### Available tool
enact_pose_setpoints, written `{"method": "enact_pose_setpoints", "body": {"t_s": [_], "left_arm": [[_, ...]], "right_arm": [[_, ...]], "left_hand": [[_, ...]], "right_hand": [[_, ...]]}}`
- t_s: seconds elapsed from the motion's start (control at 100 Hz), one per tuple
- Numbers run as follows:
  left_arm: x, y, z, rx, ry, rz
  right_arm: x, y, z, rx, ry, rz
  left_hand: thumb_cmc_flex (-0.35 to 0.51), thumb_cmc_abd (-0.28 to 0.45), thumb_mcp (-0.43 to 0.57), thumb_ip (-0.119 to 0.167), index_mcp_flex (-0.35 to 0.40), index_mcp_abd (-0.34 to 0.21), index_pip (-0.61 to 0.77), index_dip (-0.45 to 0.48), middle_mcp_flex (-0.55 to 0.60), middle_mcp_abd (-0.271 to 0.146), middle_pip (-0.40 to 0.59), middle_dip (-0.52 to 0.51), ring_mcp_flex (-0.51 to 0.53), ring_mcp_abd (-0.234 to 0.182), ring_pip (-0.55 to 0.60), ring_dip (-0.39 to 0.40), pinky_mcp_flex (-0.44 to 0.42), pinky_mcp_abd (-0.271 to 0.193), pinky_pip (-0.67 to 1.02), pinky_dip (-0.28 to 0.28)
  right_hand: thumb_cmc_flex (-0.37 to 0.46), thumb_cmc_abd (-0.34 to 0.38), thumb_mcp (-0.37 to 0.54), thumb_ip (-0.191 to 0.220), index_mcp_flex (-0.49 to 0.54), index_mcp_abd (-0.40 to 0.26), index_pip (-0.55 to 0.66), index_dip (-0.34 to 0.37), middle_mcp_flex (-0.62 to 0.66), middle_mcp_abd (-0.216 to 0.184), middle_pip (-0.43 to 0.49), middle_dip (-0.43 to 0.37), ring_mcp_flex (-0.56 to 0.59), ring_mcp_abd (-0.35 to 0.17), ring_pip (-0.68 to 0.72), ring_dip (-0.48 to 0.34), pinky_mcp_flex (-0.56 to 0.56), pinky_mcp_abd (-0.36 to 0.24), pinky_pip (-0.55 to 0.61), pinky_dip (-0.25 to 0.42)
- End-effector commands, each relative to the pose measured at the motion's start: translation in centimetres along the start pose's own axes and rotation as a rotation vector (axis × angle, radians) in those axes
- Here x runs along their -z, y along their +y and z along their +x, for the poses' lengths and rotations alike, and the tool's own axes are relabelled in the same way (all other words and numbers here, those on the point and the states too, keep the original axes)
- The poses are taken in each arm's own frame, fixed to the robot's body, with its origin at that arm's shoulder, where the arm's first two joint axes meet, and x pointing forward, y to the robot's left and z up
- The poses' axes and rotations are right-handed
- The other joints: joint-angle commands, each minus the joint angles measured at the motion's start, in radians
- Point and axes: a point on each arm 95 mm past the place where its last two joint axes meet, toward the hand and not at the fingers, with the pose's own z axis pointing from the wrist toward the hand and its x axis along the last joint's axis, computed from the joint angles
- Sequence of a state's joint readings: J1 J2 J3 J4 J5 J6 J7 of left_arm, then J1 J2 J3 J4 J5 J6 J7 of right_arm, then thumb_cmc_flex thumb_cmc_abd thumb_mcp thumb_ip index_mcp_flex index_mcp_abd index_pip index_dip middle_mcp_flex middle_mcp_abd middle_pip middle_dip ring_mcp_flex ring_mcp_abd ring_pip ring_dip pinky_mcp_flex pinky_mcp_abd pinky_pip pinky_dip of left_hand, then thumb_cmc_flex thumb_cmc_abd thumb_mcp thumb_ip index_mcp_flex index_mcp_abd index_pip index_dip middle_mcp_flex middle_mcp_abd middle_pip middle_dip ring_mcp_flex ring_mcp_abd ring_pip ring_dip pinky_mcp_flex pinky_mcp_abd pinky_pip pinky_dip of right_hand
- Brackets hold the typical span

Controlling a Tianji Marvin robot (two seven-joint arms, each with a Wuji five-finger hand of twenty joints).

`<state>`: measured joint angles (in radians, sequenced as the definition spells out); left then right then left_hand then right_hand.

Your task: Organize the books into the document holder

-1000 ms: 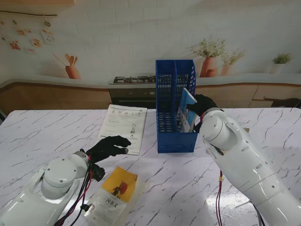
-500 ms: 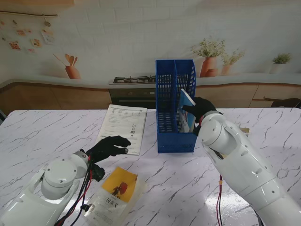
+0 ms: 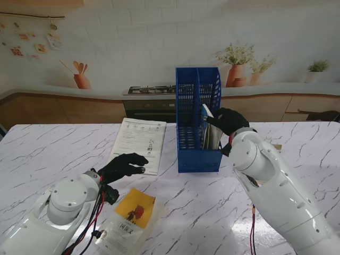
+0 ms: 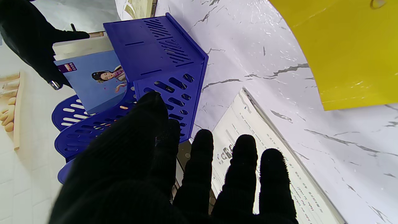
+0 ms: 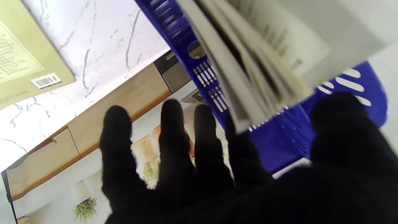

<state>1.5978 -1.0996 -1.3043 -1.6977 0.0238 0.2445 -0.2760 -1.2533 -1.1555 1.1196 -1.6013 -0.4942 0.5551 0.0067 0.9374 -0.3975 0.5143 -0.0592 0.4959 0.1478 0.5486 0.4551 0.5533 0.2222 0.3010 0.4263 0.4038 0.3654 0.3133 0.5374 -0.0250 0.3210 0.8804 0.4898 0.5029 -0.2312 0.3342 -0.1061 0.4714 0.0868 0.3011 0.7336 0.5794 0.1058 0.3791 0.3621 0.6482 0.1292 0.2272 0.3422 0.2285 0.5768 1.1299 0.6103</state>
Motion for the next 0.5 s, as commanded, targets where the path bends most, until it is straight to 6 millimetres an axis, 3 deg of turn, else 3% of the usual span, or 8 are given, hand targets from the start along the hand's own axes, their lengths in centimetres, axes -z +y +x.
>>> {"method": "enact_pose_setpoints", "body": {"t_s": [0.0,0.18,0.28,0.49], "left_arm": [[-0.1,0.4,0.2,0.004,0.028,-0.014],[-0.1,0.3,0.3,0.001,0.035,-0.008],[0.0,0.2,0.1,-0.018,0.039,-0.014],[0.2,0.2,-0.1,-0.023,0.038,-0.015]], "right_arm": [[0.9,-0.2,0.2,-0.002,0.022,-0.014],[2.9,0.6,0.2,-0.015,0.061,-0.069],[4.2,0.5,-0.2,-0.048,0.086,-0.11],[7.5,-0.3,-1.2,-0.079,0.147,-0.137]], "left_hand": [[-0.017,-0.001,-0.015,0.023,-0.008,-0.027,0.001,0.005,-0.001,-0.022,0.002,0.001,-0.019,-0.026,-0.01,-0.005,-0.013,-0.014,-0.029,0.004],[-0.026,-0.008,-0.021,0.02,-0.019,-0.031,-0.037,-0.018,-0.012,-0.024,-0.012,-0.01,-0.034,-0.063,-0.053,-0.044,-0.02,-0.022,-0.044,-0.002],[-0.032,-0.011,-0.026,0.02,-0.017,-0.035,-0.053,-0.032,-0.015,-0.026,-0.019,-0.017,-0.045,-0.083,-0.073,-0.068,-0.028,-0.028,-0.064,-0.011],[-0.036,-0.007,-0.03,0.019,-0.012,-0.035,-0.052,-0.034,-0.012,-0.031,-0.017,-0.017,-0.047,-0.069,-0.073,-0.075,-0.03,-0.031,-0.073,-0.014]], "right_hand": [[-0.003,0.027,-0.026,0.035,-0.038,-0.001,-0.026,-0.026,-0.05,-0.028,-0.048,-0.036,-0.063,-0.006,-0.057,-0.036,-0.063,0.003,-0.056,-0.032],[-0.001,0.02,-0.031,0.034,-0.024,-0.005,-0.023,-0.037,-0.044,-0.037,-0.066,-0.06,-0.071,-0.027,-0.083,-0.056,-0.115,-0.011,-0.126,-0.059],[0.009,-0.022,-0.025,0.032,0.062,-0.016,0.022,-0.028,0.042,-0.041,-0.008,-0.023,0.018,-0.048,-0.043,-0.037,-0.078,0.008,-0.108,-0.045],[-0.004,-0.045,0.006,0.026,0.124,-0.031,0.06,-0.021,0.103,-0.035,0.035,0.044,0.114,-0.039,0.042,0.028,-0.05,0.001,-0.064,-0.014]]}}
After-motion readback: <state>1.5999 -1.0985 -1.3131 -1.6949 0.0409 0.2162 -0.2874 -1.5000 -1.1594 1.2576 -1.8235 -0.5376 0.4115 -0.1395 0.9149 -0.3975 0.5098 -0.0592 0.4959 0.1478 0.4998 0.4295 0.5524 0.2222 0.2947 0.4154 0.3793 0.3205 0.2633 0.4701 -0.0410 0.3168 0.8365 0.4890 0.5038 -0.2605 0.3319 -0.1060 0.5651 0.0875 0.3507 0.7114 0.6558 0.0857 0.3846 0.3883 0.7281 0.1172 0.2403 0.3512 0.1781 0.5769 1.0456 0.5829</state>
